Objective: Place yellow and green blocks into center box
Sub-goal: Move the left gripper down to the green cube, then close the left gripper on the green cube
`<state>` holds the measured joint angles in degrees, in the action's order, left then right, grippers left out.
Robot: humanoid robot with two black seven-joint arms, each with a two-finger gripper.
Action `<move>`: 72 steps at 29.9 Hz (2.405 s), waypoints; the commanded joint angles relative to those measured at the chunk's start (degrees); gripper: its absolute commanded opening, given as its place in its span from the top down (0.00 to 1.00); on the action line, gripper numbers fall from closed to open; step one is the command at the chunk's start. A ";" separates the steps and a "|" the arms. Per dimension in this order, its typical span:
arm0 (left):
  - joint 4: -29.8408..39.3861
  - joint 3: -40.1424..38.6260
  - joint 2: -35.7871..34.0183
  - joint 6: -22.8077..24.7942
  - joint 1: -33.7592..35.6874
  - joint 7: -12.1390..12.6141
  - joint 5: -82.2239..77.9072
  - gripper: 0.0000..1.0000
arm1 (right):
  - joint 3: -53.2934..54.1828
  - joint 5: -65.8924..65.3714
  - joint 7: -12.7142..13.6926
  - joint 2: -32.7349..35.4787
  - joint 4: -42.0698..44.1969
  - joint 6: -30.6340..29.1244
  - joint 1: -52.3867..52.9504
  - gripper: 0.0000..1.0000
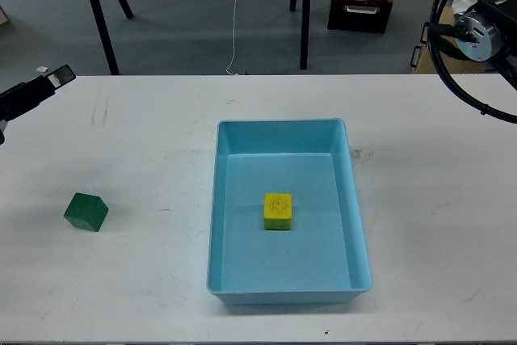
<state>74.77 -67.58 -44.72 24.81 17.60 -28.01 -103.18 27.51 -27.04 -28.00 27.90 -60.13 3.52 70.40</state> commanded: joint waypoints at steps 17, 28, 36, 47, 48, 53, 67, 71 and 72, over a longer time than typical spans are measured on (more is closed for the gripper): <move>-2.34 36.90 -10.65 0.86 14.57 0.01 -21.10 0.01 | 0.61 0.14 0.00 1.36 -0.43 0.35 0.97 0.01; -6.22 37.96 -10.74 3.19 15.00 0.01 -21.82 0.01 | 0.52 0.06 0.00 0.75 -0.52 0.35 0.62 0.01; -6.04 38.04 -10.13 3.19 18.87 0.01 -21.82 0.01 | 0.61 0.14 0.00 0.75 -0.52 0.26 0.35 0.01; -5.60 43.41 -9.95 3.19 19.66 0.01 -21.82 0.01 | 0.52 0.14 0.00 0.84 -0.52 0.26 -0.09 0.01; -5.60 43.41 -9.95 3.19 19.66 0.01 -21.82 0.01 | 0.52 0.14 0.00 0.84 -0.52 0.26 -0.09 0.01; -5.60 43.49 -9.60 3.19 19.66 0.01 -21.82 0.01 | 0.52 0.14 0.00 0.75 -0.52 0.26 -0.09 0.01; -5.95 43.49 -5.82 3.19 20.19 0.01 -21.82 0.02 | 0.43 0.14 0.00 0.92 -0.52 0.26 -0.88 0.01; -6.13 43.58 -5.73 3.19 20.02 0.01 -21.82 0.06 | 0.43 0.14 0.00 0.92 -0.52 0.26 -0.88 0.01; -6.13 43.58 -5.73 3.19 19.93 0.01 -21.82 0.09 | 0.43 0.14 0.00 0.92 -0.52 0.26 -0.88 0.01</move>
<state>68.71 -24.05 -50.48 28.00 37.81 -28.00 -125.00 27.92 -26.89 -28.00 28.81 -60.64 3.78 69.53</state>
